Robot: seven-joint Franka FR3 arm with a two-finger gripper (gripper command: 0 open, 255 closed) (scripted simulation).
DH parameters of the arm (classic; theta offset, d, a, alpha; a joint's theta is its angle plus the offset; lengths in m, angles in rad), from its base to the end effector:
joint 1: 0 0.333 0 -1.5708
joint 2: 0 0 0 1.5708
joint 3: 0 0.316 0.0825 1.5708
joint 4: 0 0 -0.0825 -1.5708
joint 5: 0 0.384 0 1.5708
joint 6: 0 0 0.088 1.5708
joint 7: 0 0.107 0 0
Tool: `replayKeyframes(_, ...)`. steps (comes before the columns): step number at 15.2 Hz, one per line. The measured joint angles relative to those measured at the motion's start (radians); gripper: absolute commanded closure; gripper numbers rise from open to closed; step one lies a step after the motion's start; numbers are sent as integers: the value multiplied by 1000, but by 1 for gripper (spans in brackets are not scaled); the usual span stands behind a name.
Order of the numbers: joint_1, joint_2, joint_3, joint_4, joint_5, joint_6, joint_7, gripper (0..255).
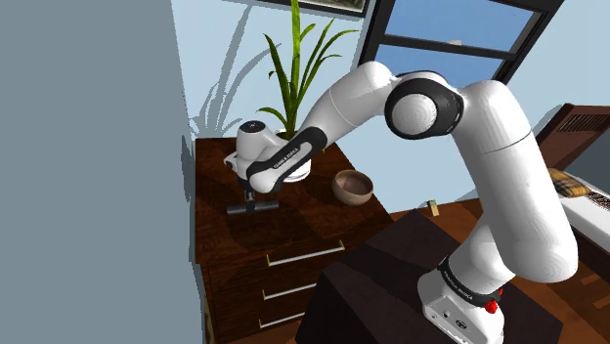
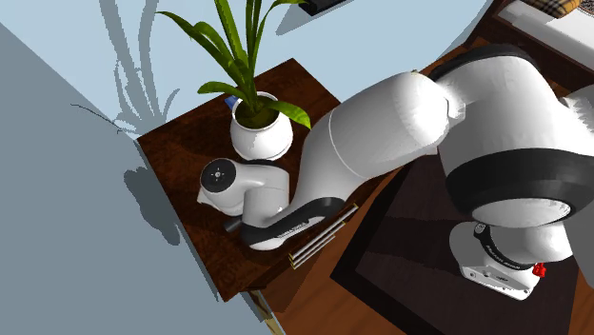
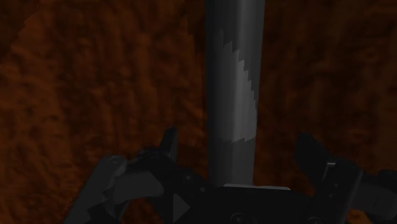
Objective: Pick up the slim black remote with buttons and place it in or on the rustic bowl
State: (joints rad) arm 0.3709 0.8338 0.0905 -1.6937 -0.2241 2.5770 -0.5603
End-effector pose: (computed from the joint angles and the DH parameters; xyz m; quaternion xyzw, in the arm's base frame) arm 0.6021 0.2976 0.1173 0.8312 0.5544 0.0268 0.0307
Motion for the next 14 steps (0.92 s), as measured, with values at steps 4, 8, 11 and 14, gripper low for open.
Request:
replayKeyframes(4, 2, 40, -5, 22, -4, 18, 1, 0)
replayKeyframes(8, 2, 45, -6, 25, -4, 20, 1, 0)
replayKeyframes(11, 2, 45, -6, 25, -4, 20, 1, 255)
replayKeyframes(14, 4, 41, -2, 23, -3, 16, 0, 255)
